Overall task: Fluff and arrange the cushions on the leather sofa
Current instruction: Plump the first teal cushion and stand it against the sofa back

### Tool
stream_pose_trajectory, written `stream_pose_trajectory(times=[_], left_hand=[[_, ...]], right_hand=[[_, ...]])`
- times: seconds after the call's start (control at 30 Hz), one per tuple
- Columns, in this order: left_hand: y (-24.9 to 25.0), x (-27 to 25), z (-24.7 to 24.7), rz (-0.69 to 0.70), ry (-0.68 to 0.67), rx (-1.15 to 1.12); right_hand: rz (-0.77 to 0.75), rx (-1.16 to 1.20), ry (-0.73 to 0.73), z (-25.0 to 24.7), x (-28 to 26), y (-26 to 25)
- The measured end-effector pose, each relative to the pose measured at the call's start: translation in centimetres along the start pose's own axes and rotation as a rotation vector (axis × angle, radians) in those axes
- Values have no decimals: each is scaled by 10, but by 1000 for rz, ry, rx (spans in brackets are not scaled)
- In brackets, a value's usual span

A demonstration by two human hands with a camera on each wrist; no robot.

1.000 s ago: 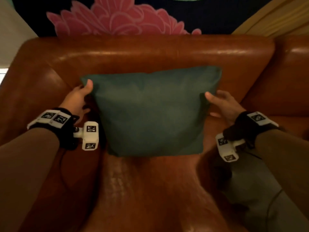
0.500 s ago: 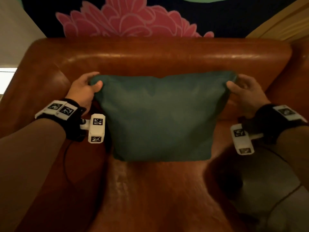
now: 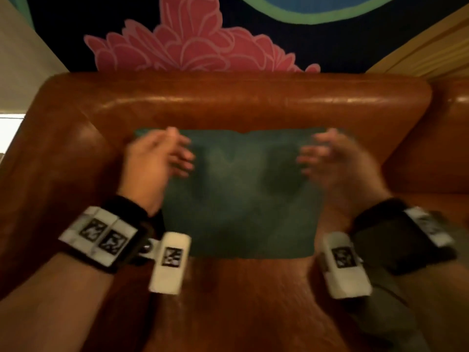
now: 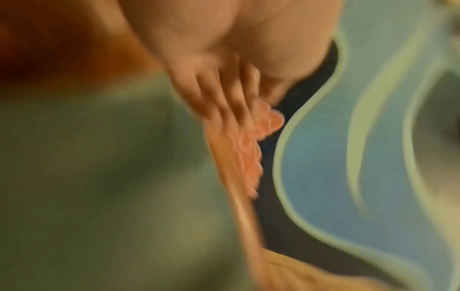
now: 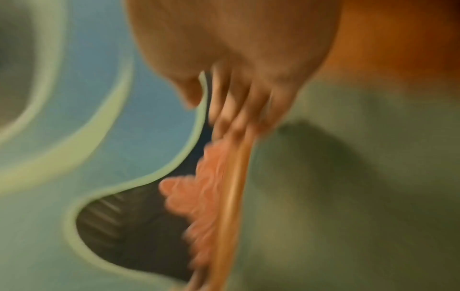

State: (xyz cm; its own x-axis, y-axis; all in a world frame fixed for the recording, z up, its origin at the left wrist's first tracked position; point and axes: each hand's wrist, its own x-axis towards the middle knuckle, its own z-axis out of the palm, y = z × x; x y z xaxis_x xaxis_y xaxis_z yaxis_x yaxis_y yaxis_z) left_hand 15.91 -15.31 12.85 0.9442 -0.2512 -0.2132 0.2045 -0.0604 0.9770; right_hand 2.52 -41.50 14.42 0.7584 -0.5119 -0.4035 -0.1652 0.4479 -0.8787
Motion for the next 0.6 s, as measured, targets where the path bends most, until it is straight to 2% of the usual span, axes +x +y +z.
stream_pose_trajectory(times=[0.03,0.07,0.1,0.13,0.2,0.27,0.33,0.37,0.4,0.43,0.47,0.5,0.53,0.57,0.6], left_hand=[[-2,-11,28,-214,-198,-118],[-7,-15,51,-388,-303,-204],[-15,-10,61,-479,-326,-258],[-18,-1,59,-492,-266,-324],[-22,25,26,-425,4,-462],[-18,44,-18,-318,224,-436],[-11,48,-44,-142,344,-157],[-8,50,-45,1,393,77],[-4,50,-37,198,387,385],[0,47,-18,434,270,702],[1,41,7,646,32,972],[-3,35,30,755,-208,1194],[-8,33,47,754,-384,1404],[-12,32,56,711,-467,1571],[-21,42,50,642,-490,1690]], right_hand=[[207,70,-153,27,-5,11],[331,73,-221,44,-1,25],[380,81,-233,52,7,34],[378,115,-191,47,17,35],[328,215,-3,11,38,22],[217,148,176,-38,46,-2],[40,-72,258,-64,45,-23],[-90,-288,264,-61,42,-28],[-279,-622,268,-48,40,-30],[-512,-959,199,-28,40,-26],[-749,-1250,38,-3,37,-17],[-876,-1498,-131,24,33,-6],[-861,-1727,-263,43,32,7],[-742,-1931,-339,53,34,19],[-617,-2070,-361,48,44,29]])
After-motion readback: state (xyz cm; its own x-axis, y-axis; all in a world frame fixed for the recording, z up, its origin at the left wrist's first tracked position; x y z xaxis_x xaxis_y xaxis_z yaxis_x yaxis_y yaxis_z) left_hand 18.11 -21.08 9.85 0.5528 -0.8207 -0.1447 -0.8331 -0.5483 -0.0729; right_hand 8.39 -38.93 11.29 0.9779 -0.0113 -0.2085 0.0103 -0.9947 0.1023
